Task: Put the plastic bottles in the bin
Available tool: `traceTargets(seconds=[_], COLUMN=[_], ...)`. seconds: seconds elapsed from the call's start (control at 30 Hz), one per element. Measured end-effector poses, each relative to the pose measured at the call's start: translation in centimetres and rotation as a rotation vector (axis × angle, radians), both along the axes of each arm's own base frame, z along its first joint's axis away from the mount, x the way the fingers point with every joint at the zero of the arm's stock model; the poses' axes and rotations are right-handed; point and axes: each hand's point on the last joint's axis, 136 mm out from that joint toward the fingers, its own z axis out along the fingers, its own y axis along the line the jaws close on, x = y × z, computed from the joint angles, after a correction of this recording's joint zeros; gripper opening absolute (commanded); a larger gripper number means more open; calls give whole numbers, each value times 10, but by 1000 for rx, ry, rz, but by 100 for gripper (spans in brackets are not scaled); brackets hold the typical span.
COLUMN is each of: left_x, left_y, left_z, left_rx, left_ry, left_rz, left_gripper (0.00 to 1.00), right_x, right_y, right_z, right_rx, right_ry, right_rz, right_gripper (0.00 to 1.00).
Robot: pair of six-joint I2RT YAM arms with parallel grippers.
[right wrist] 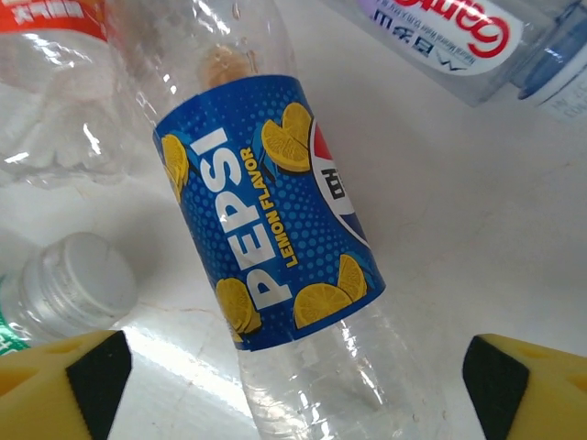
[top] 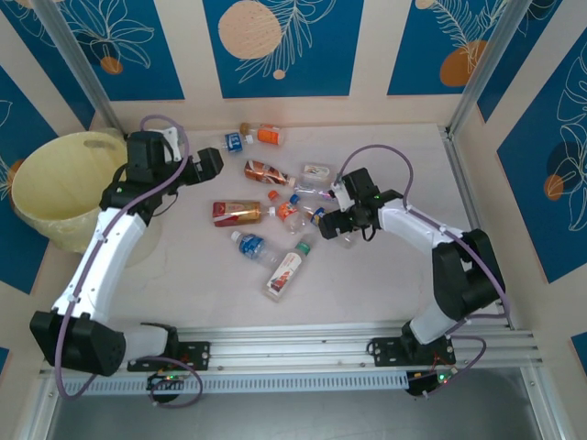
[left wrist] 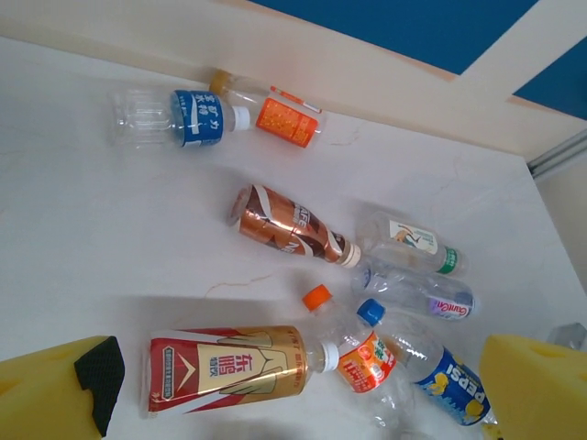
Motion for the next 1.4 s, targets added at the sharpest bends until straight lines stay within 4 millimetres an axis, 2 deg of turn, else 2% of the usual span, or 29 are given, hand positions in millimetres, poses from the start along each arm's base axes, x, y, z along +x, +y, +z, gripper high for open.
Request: traceTargets(seconds=[0.17, 0.43, 0.5, 0.63, 0.73, 0.9, 1.1, 1.27, 1.4], left_x=[-9, -7, -6, -6, -7, -5, -2, -8, -14], left_y=[-1, -2, -2, -3, -9, -21, -43, -65, -87], left_z=[-10, -12, -13, -14, -13, -14, -24, -43, -48], left_rx=[-3, -4, -4, -5, -14, -44, -144, -325, -423], left_ry=[-7, -21, -24, -26, -31, -29, -24, -10, 14], left_rz=[-18, -22, -22, -24, -62, -130, -226, -283, -337], left_gripper=[100, 100, 100, 100, 100, 100, 100, 100, 100], right_x=[-2, 2, 2, 0, -2, -12, -17, -15, -17], right_y=[-2, -3, -3, -3, 0, 8, 18, 45, 73], right_z=[-19, -45, -50, -55, -53, -36, 8, 53, 72], right_rx=[-58, -143, -159, -185, -188, -178, -115, 102, 290], right_ry=[64, 126, 138, 143, 132, 83, -54, -183, -204], right_rz=[68, 148, 161, 189, 212, 253, 264, 244, 257], right_gripper=[89, 83, 80, 63, 58, 48, 48, 48, 49])
